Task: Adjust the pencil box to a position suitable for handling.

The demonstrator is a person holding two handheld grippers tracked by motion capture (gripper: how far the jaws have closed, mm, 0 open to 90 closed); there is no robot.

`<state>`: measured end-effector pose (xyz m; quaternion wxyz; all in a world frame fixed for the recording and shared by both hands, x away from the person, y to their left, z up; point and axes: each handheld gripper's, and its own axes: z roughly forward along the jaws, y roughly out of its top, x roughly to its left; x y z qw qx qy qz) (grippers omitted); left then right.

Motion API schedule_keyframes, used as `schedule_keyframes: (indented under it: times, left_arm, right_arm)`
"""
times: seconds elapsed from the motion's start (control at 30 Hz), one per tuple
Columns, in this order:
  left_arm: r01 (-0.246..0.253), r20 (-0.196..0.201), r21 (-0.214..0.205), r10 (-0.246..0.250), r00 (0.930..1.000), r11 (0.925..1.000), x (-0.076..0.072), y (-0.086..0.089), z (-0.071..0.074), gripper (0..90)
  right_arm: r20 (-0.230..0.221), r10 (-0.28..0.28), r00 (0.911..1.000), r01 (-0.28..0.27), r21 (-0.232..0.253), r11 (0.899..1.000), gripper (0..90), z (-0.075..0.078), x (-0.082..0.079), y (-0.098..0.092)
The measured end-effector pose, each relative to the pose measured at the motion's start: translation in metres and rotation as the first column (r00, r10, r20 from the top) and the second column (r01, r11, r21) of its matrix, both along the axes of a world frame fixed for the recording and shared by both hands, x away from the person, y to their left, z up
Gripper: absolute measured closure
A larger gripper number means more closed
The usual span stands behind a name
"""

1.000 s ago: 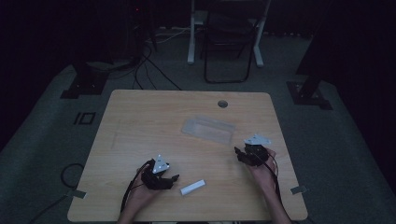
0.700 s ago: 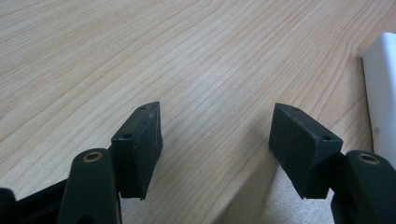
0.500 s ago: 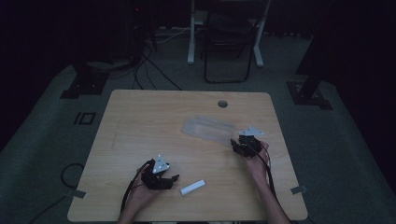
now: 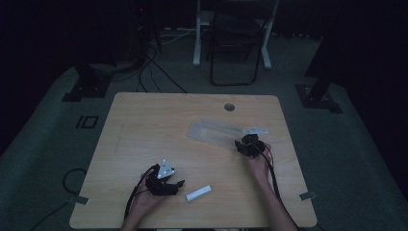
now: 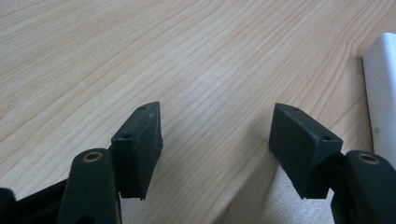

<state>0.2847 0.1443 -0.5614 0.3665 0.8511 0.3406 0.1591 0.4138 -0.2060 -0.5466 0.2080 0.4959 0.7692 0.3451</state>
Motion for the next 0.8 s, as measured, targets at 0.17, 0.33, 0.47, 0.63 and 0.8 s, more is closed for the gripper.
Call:
schedule_keyframes:
  times: [0.17, 0.33, 0.47, 0.63, 0.8]
  left_arm:
    - [0.0, 0.001, 0.001, 0.0, 1.0, 1.0, 0.0, 0.0, 0.0, 35.0]
    - [0.0, 0.001, 0.0, 0.0, 1.0, 1.0, 0.0, 0.0, 0.0, 35.0]
    - [0.0, 0.001, 0.0, 0.0, 1.0, 1.0, 0.0, 0.0, 0.0, 35.0]
    - [-0.001, 0.001, 0.0, 0.001, 1.0, 1.0, 0.0, 0.0, 0.0, 35.0]
    - [-0.006, 0.001, 0.001, 0.006, 1.0, 1.0, -0.001, -0.002, 0.0, 35.3]
  right_arm:
    - [-0.023, 0.018, 0.9996, -0.018, 0.033, 0.999, 68.7, -0.003, 0.001, 0.0]
    - [-0.026, 0.046, 0.9986, -0.045, 0.045, 0.998, 74.3, -0.002, 0.0, 0.002]
    - [-0.029, 0.093, 0.9952, -0.091, 0.065, 0.994, 76.9, -0.003, -0.002, 0.007]
    - [-0.032, 0.134, 0.9904, -0.132, 0.068, 0.989, 78.0, -0.003, -0.006, 0.014]
    - [-0.037, 0.176, 0.9838, -0.172, 0.095, 0.981, 81.8, -0.002, -0.008, 0.018]
